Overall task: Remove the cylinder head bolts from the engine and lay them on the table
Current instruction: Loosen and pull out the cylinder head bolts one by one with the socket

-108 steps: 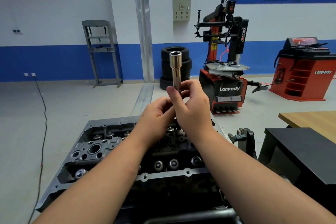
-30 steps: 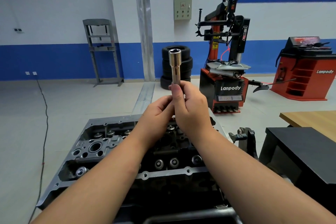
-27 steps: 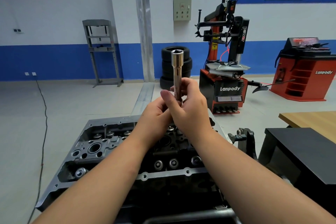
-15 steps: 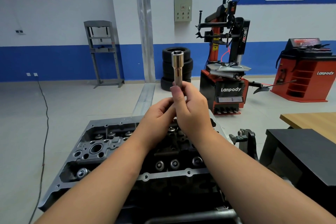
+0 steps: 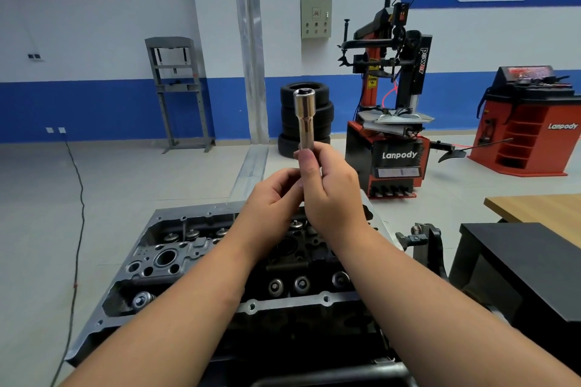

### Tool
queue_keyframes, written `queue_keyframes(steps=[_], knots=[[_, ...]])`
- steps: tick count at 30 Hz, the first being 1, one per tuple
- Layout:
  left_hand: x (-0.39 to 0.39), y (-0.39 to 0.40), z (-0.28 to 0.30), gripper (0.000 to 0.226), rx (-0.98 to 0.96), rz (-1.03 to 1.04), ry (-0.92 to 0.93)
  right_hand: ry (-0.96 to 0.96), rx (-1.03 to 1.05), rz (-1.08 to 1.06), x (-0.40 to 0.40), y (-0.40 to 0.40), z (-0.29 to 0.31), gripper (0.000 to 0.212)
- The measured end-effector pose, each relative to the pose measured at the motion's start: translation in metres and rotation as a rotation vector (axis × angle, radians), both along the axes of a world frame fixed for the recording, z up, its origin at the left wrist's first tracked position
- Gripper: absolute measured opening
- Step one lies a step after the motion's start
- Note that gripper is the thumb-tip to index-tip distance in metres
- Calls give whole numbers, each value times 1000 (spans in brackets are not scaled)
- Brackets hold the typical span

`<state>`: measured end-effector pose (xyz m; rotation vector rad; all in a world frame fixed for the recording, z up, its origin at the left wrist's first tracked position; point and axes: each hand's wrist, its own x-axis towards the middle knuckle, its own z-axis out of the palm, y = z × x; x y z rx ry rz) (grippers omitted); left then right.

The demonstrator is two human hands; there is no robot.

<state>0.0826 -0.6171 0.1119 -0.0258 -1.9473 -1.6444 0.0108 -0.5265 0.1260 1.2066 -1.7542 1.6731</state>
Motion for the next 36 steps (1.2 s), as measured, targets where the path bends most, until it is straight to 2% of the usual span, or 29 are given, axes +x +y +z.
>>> queue_keyframes(steps=[3, 6, 7, 10, 12, 15, 18, 20, 26, 30, 36], knots=[[-1, -1, 1, 16, -27, 39, 13, 3, -11, -1, 2, 1, 0, 27], [-2, -2, 0, 7, 15, 26, 7, 12, -44, -40, -1, 1, 0, 16], [-2, -1, 0, 11, 24, 16, 11, 8, -38, -37, -2, 1, 1, 16], [-1, 2, 1, 23, 36, -39, -9, -12, 16, -22, -3, -1, -1, 32], [0, 3, 1, 25, 14, -43, -20, -11, 12, -9, -2, -1, -1, 31], [0, 1, 2, 20, -35, 3, -12, -1, 2, 20, -1, -1, -1, 18], [0, 1, 2, 12, -47, 29, 3, -12, -8, -7, 0, 1, -1, 25], [-1, 0, 0, 9, -21, 36, 1, 13, -38, -38, -2, 1, 0, 20], [-1, 1, 0, 27, 24, -46, -8, 34, 31, -65, -3, -1, -1, 33], [-1, -1, 0, 16, -36, 4, -5, 13, 9, -27, -1, 1, -1, 21], [-2, -2, -1, 14, 25, 25, 8, 63, -57, -95, -2, 1, 0, 21]])
